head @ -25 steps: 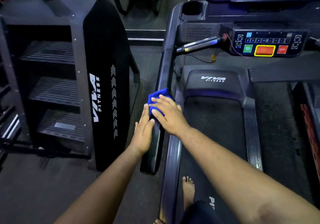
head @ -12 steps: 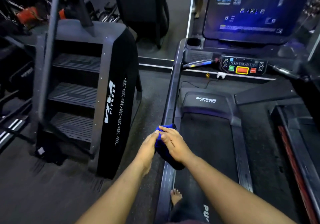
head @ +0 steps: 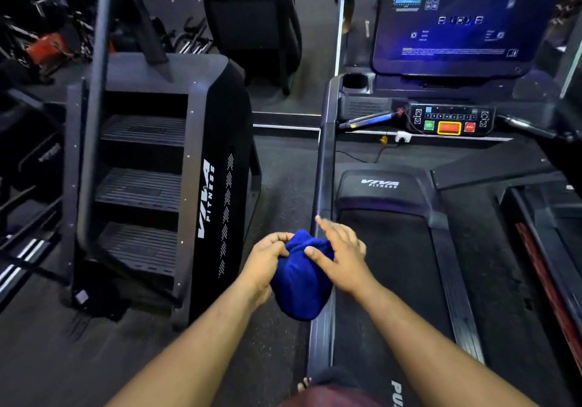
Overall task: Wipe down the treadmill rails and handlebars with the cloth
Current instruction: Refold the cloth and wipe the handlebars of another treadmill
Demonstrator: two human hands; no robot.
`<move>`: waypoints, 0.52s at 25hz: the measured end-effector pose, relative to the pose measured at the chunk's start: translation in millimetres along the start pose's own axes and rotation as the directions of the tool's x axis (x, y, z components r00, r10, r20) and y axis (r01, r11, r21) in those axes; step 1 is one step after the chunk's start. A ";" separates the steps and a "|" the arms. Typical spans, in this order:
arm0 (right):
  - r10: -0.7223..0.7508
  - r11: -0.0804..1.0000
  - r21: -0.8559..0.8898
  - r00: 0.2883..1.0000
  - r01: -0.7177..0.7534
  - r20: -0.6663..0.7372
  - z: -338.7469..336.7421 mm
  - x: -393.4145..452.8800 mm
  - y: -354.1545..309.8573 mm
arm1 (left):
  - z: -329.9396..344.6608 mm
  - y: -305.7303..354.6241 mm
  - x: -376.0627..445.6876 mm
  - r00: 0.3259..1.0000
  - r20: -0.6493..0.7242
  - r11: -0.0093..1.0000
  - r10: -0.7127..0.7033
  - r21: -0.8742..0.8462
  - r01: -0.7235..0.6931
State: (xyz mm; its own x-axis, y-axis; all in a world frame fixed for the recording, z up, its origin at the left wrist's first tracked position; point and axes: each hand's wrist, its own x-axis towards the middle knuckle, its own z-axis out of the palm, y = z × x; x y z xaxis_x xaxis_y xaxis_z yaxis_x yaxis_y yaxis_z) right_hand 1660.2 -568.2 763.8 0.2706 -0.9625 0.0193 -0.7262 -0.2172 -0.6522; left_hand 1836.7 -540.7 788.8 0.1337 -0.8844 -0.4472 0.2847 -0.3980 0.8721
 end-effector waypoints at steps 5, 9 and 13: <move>0.069 0.962 0.261 0.996 -0.081 0.056 10.3 11.8 -13.1 | -18.2 13.2 29.3 0.993 0.120 0.998 0.005 0.057 -0.012; 0.110 0.959 0.271 0.991 -0.085 -0.078 15.1 31.2 -26.6 | -49.4 12.4 69.9 0.833 0.554 0.946 -0.007 0.274 -0.174; 0.087 0.993 0.104 0.937 -0.054 -0.339 44.5 40.3 -29.4 | -76.8 -19.5 119.6 0.672 0.736 0.860 0.079 0.291 -0.420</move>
State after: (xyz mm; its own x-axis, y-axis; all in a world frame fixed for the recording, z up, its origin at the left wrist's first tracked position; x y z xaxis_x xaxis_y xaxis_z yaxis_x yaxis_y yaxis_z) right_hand 1720.6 -593.3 750.1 -0.0236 -0.9756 0.2185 -0.6702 -0.1467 -0.7276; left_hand 1920.0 -620.0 703.1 -0.5860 -0.8058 -0.0856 -0.0877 -0.0419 0.9953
